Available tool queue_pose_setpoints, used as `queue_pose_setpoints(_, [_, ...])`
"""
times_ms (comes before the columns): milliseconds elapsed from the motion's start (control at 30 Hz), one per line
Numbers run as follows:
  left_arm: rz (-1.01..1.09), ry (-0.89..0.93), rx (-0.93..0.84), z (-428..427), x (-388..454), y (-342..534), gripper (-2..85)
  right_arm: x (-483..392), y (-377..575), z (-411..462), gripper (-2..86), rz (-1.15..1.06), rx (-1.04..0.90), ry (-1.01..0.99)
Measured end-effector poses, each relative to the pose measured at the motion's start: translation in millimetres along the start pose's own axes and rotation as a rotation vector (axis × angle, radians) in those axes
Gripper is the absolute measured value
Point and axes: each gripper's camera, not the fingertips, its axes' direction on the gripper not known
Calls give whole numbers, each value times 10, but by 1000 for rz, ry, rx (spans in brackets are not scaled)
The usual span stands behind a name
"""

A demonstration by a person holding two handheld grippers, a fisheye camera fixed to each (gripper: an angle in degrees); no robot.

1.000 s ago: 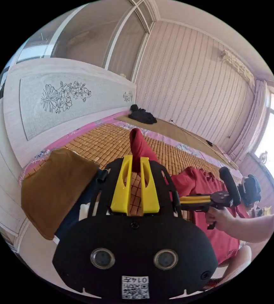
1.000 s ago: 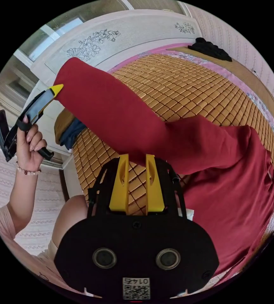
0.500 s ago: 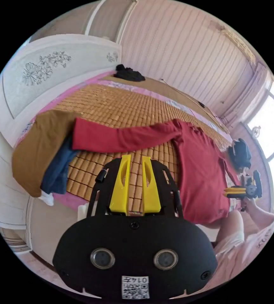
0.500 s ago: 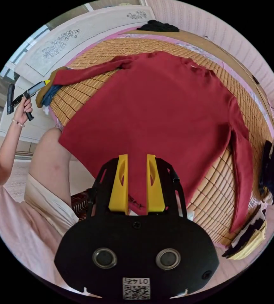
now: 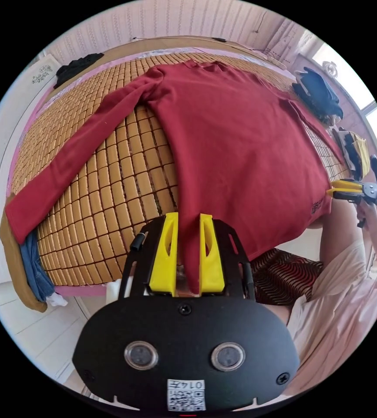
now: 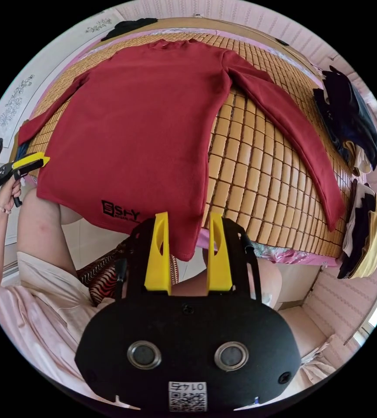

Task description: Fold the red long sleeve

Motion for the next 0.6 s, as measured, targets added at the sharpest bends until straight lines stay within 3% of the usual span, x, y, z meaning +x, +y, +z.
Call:
queue_pose_setpoints(133, [62,18,-34,-57,2,4,34,-126,50,-57,36,-98,-36,10])
queue_pose_setpoints(300, [57,53,-26,-26,-64,124,40,-112,82,-54,33,-116,-84,22])
queue_pose_setpoints(467, [-219,163,143,-324,-710,408,51,-133,70,-355,69,-186,-100,86])
queue_pose_setpoints(600, [-512,68,338,-551,-1346,751,73,-448,-159,-720,72,-323,55,160])
